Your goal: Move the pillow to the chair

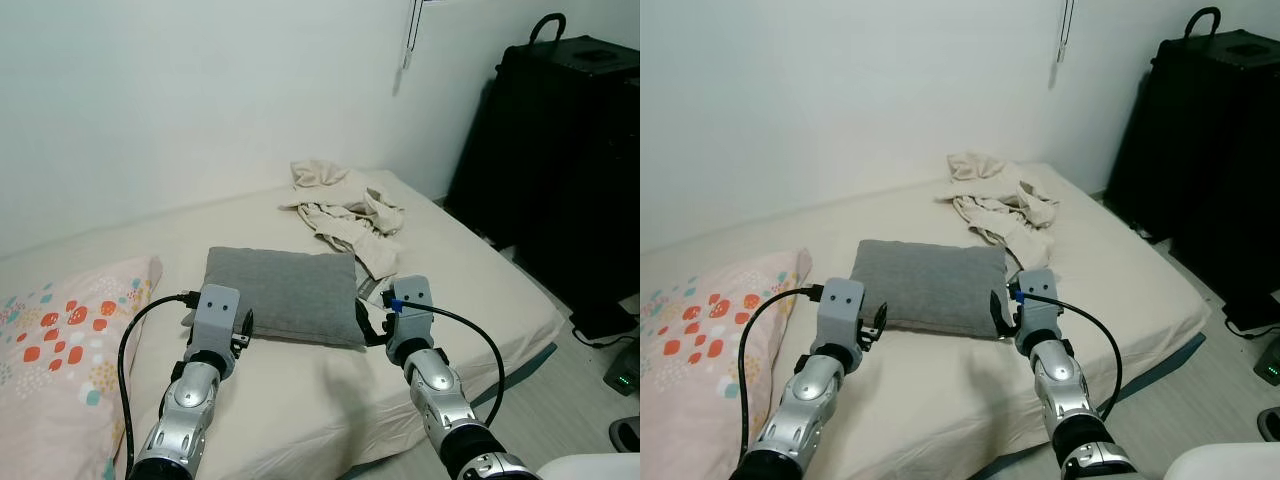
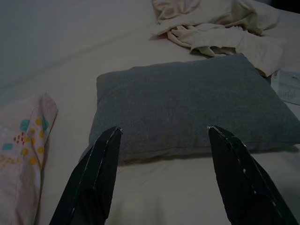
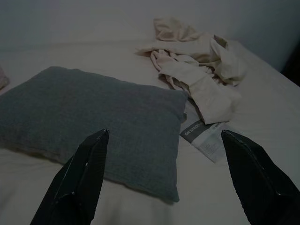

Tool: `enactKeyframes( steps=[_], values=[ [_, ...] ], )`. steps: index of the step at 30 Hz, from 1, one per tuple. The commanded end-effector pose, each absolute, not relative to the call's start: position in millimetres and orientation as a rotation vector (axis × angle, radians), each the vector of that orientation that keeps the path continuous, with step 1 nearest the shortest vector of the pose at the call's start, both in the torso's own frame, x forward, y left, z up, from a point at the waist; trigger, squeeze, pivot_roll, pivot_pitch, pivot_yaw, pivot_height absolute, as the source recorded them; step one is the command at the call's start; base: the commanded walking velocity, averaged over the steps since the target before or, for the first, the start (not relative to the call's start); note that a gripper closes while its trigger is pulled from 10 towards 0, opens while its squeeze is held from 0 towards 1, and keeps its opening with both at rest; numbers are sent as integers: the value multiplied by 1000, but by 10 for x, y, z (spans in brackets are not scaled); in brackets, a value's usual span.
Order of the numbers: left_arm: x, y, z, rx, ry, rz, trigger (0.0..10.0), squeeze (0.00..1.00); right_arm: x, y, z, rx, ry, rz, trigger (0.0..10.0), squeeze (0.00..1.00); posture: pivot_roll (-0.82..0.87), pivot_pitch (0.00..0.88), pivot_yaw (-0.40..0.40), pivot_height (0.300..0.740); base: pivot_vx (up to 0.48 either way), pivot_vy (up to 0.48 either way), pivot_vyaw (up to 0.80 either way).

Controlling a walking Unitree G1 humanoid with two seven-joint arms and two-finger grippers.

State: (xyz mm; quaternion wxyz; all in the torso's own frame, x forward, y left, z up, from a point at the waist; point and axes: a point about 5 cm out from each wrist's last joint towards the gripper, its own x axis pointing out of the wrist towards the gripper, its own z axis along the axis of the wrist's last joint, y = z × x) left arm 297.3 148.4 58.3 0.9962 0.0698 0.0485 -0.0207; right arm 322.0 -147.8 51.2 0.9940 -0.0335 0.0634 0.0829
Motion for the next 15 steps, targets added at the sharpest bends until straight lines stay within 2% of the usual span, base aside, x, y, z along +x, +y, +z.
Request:
enactKeyframes(
  steps=[1,5,15],
  values=[
    [2959,1497,546,144,121,-42,10000,0,3213,-1461,488,-66,143,174,10000,0,33,40,8,724,0,0,0],
    [2957,1497,541,141,124,-42,10000,0,3208,-1421,490,-106,139,210,10000,0,32,39,8,724,0,0,225],
    [2934,1499,511,146,138,-41,10000,0,3163,-1424,424,-126,162,224,10000,0,30,36,3,724,0,0,800]
  ],
)
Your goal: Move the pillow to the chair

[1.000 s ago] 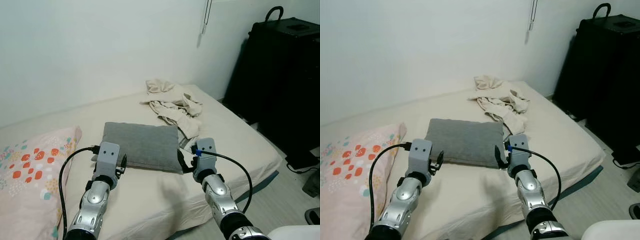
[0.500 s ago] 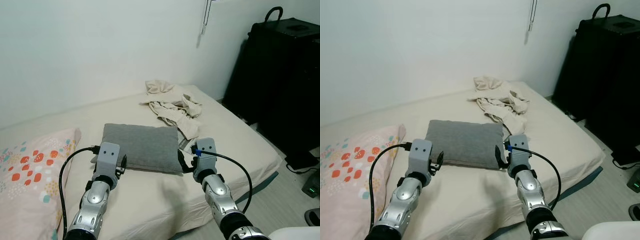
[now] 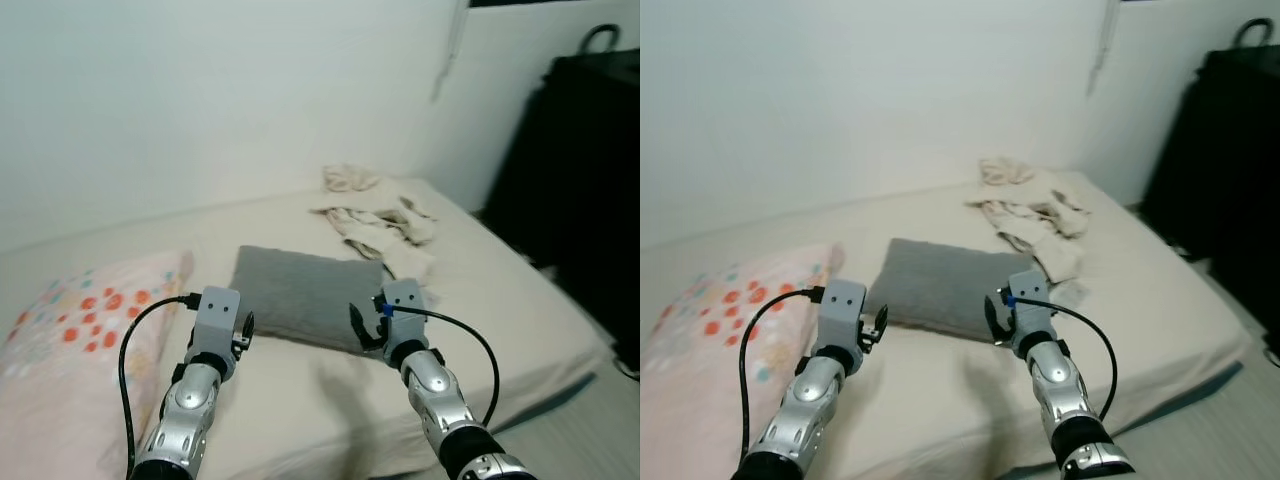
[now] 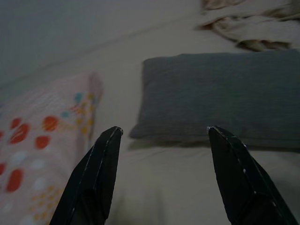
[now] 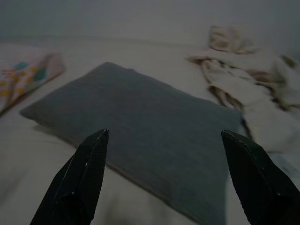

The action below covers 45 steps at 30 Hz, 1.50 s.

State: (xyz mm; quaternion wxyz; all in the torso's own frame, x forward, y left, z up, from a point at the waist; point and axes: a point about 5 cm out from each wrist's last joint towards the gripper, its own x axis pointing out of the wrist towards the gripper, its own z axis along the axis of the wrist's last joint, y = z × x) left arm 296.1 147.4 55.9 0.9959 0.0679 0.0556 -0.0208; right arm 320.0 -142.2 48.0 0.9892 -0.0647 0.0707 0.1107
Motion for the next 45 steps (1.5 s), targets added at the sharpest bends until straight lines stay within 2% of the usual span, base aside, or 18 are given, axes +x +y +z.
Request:
enactKeyframes(
  steps=[1,16,24,31,41,45],
  values=[
    [2932,1498,509,146,139,-42,10000,0,3158,-1429,418,-126,164,224,10000,0,30,35,3,724,0,0,800],
    [2911,1482,467,147,174,-73,10000,0,3115,-1415,371,-117,177,219,10000,0,30,31,11,724,0,0,800],
    [2879,1443,387,126,234,-110,10000,0,3079,-1430,305,-93,219,213,10000,0,32,38,11,724,0,0,0],
    [2887,1571,361,80,278,-10,10000,0,3087,-1445,335,-86,195,206,10000,0,29,47,10,724,0,0,0],
    [2873,1593,341,135,315,-20,10000,0,3091,-1436,342,-82,194,210,10000,0,33,51,5,724,0,-480,0],
    [2861,1603,314,127,341,-14,10000,0,3094,-1429,347,-79,192,211,10000,0,31,51,6,724,0,0,0]
  ],
)
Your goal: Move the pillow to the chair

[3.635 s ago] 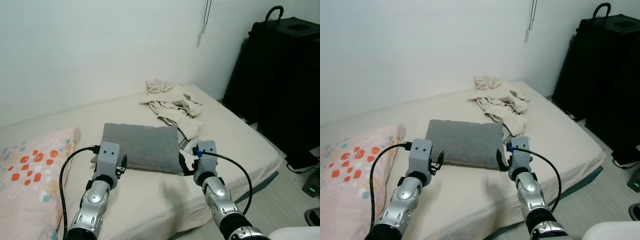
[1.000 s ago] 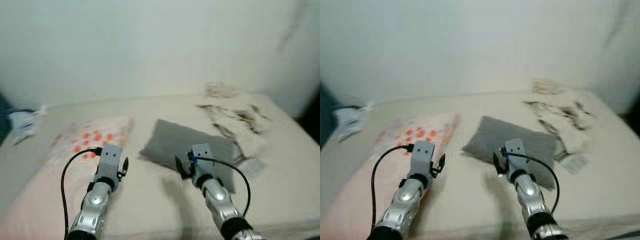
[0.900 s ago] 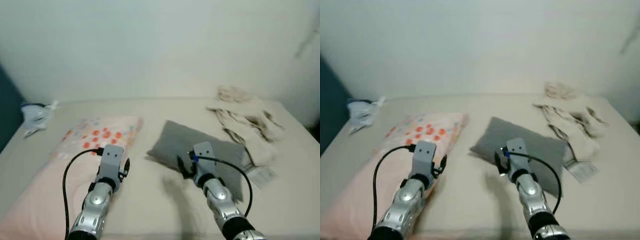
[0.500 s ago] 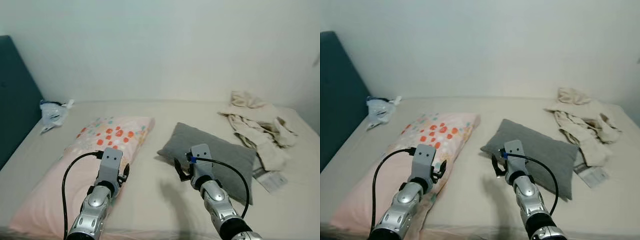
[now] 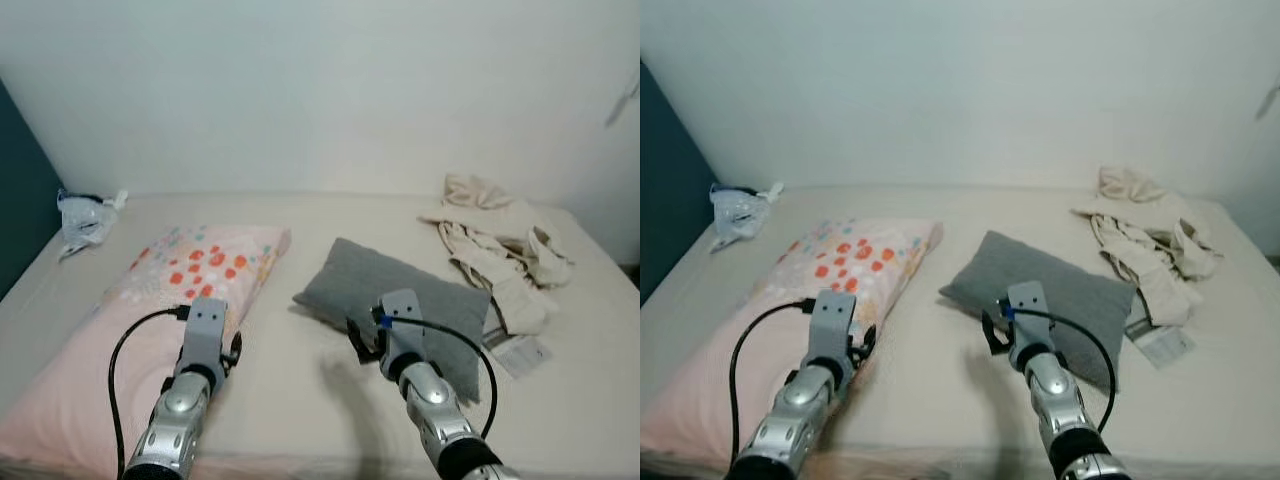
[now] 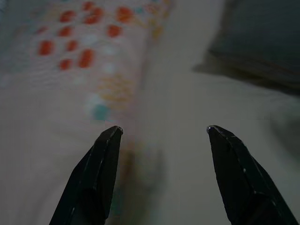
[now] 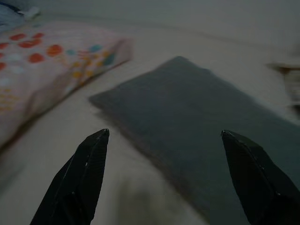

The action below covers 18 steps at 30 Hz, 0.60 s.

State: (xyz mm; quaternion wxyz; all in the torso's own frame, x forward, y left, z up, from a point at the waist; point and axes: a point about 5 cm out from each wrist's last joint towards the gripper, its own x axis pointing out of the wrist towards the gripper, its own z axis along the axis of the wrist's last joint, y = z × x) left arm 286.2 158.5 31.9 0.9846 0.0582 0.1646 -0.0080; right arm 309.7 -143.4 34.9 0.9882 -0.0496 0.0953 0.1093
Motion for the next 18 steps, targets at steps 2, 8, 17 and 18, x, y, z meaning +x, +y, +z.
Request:
enactKeyframes(
  steps=[2,8,17,18],
  values=[
    [2859,1599,307,117,349,-15,10000,0,3095,-1431,349,-79,191,212,10000,0,30,52,6,724,0,446,0],
    [2864,1584,307,103,352,-20,10000,0,3097,-1447,352,-79,191,210,10000,0,30,53,4,724,0,449,0],
    [2875,1574,329,117,341,-12,10000,0,3098,-1439,353,-77,191,212,10000,0,28,52,5,724,0,151,0],
    [2875,1573,331,117,340,-12,10000,0,3096,-1437,352,-77,191,213,10000,0,28,52,5,724,0,0,0]
  ],
)
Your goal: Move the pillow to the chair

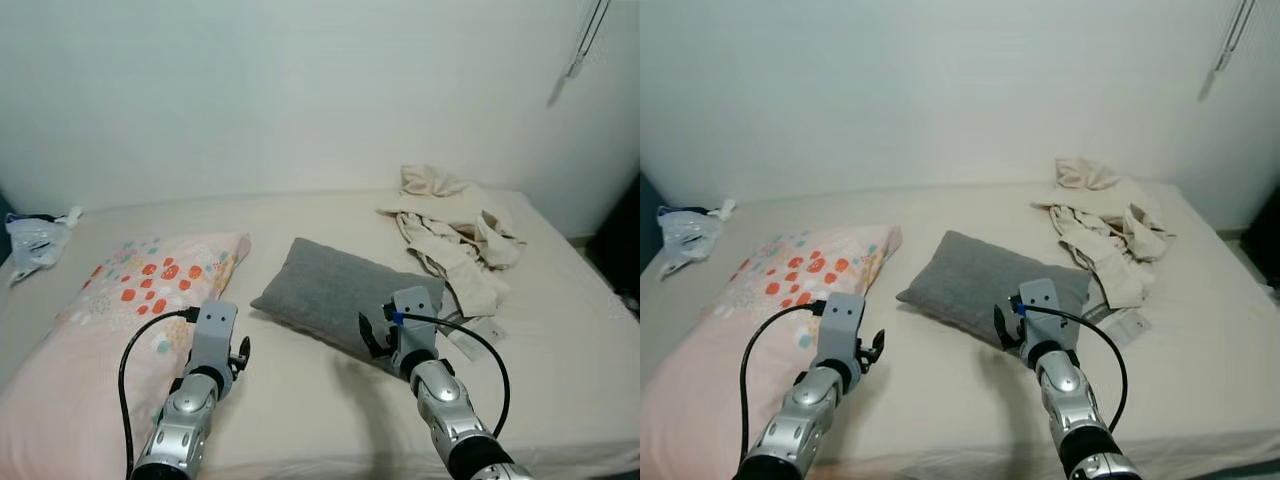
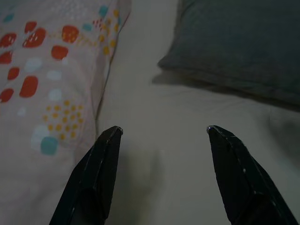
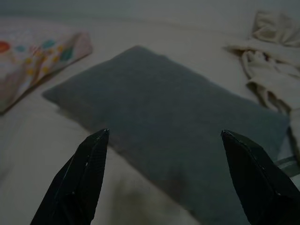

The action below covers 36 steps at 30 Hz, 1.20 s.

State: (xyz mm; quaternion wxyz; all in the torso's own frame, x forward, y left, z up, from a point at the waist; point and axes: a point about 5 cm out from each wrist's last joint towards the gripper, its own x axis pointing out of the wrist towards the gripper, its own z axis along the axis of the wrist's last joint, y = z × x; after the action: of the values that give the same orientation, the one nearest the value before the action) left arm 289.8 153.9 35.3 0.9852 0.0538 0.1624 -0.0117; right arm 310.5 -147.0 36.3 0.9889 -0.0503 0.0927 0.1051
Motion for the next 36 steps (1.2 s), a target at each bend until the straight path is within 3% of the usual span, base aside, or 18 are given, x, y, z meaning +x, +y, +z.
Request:
enactKeyframes(
  steps=[1,23,36],
  values=[
    [2876,1572,333,115,338,-11,10000,0,3095,-1435,350,-77,191,214,10000,0,28,52,5,724,0,0,0],
    [2865,1547,333,124,328,-25,10000,0,3074,-1446,330,-80,198,213,10000,0,28,55,7,724,0,0,0],
    [2858,1535,332,126,328,-30,10000,0,3072,-1466,329,-82,199,212,10000,0,23,60,5,724,0,-419,0]
  ],
)
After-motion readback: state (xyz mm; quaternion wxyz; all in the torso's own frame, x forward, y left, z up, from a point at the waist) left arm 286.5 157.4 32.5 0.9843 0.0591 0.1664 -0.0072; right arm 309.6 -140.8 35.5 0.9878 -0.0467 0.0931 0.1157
